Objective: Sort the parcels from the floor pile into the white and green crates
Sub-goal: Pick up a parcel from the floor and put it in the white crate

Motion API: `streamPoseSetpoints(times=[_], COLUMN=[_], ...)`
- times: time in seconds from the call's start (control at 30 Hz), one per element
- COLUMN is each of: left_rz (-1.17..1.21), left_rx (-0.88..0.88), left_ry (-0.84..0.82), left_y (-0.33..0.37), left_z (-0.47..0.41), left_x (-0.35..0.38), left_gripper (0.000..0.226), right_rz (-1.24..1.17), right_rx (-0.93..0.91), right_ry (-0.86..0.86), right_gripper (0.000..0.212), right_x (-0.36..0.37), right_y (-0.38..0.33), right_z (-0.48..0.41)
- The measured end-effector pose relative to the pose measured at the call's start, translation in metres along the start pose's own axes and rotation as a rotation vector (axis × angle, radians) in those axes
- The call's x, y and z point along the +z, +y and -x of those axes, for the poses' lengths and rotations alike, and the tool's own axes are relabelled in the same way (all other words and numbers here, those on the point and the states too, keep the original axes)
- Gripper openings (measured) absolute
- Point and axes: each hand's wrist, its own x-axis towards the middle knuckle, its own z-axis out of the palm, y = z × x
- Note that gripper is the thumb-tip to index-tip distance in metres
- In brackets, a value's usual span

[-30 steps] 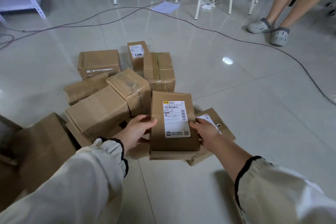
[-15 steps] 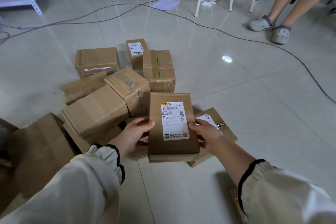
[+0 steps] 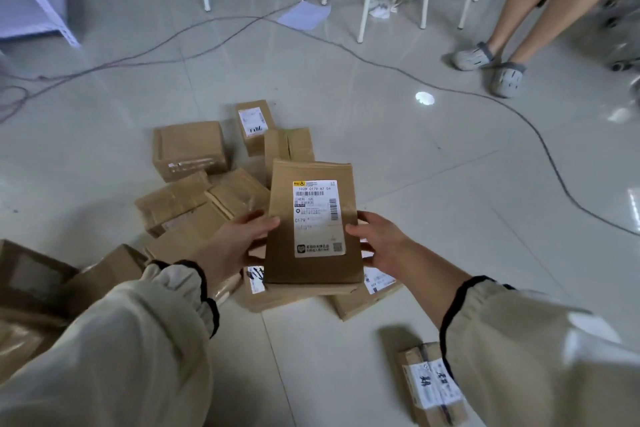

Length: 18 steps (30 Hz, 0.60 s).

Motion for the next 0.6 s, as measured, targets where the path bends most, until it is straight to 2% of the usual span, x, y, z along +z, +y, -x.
streamPoseSetpoints(times=[0.07, 0.2, 0.43, 0.6], left_rz=[0.020, -0.002, -0.148, -0.237], left_rx=[-0.018, -0.024, 0.016, 0.074], left_ry=[-0.006, -0.031, -0.136, -0.232], left_y=[0.042, 0.126, 0.275, 0.353], left_z=[0.031, 0.103, 0.226, 0.284], left_x=[0.010, 0.040, 0.123, 0.200], left_gripper=[0.058, 0.054, 0.028, 0.026], right_rz=[-0.016, -0.106, -0.237, -0.303], right_rx=[0.020, 0.034, 0.049, -0.020], right_ry=[0.011, 0.035, 0.125, 0.229], right_gripper=[0.032, 0.031, 0.038, 0.041], right_x=[-0.003, -0.021, -0.081, -0.141], right_y=[-0.039, -0.117, -0.238, -0.297], right_z=[0.036, 0.123, 0.286, 0.385])
